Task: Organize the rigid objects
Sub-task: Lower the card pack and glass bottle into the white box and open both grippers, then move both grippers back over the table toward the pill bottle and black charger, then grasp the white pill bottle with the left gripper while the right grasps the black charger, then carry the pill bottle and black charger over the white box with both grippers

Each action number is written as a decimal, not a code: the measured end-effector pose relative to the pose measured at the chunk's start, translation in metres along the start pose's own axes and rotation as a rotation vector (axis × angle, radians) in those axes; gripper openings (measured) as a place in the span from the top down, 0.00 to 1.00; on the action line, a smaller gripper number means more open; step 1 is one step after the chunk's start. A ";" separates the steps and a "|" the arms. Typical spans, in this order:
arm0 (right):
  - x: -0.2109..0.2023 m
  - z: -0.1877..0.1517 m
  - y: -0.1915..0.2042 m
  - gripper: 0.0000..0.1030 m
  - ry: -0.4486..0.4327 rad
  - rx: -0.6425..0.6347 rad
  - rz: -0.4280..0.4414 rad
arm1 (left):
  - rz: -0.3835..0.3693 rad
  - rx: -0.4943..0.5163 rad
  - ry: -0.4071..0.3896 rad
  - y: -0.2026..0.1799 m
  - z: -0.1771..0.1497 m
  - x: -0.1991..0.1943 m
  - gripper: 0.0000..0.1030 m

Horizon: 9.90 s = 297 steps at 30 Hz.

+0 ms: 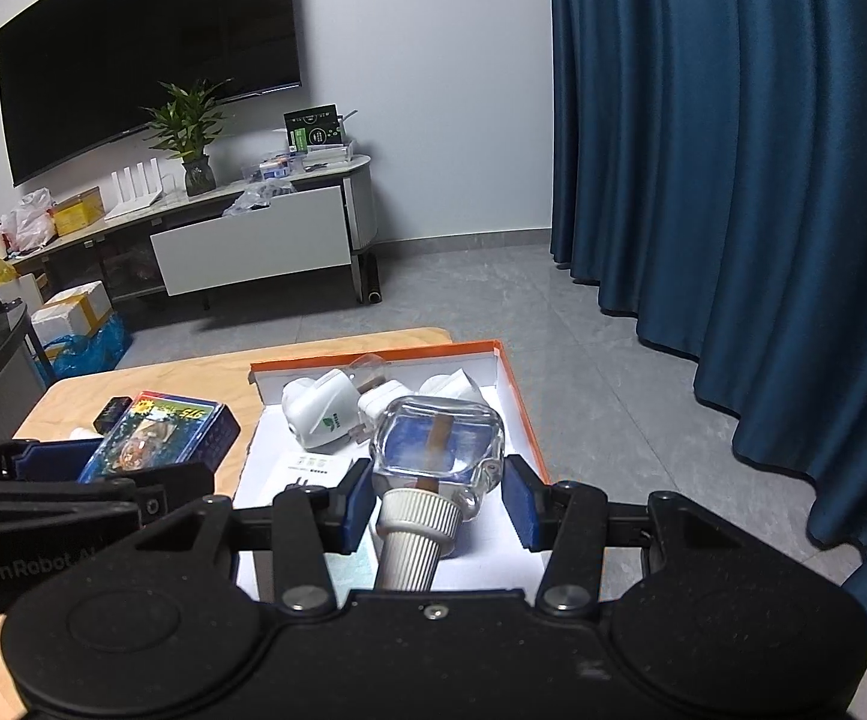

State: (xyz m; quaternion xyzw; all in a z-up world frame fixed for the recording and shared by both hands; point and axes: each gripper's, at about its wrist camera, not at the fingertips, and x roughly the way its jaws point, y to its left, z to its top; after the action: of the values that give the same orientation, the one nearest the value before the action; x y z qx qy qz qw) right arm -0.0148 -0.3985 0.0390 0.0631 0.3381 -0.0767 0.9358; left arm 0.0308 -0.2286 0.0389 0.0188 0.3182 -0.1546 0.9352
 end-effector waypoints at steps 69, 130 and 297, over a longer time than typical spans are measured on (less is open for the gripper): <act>0.068 0.043 -0.030 0.39 -0.004 0.002 -0.024 | -0.087 -0.054 0.072 -0.005 0.029 0.079 0.41; 0.118 0.011 0.207 0.25 0.130 -0.148 0.256 | 0.313 -0.325 0.088 0.240 -0.014 0.021 0.13; -0.090 -0.044 0.032 0.57 -0.059 0.027 0.044 | 0.104 -0.007 -0.050 0.018 -0.031 -0.075 0.44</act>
State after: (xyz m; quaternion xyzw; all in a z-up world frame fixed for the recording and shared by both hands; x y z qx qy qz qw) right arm -0.1046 -0.3508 0.0658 0.0806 0.3077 -0.0625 0.9460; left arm -0.0386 -0.1860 0.0582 0.0283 0.2938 -0.1049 0.9497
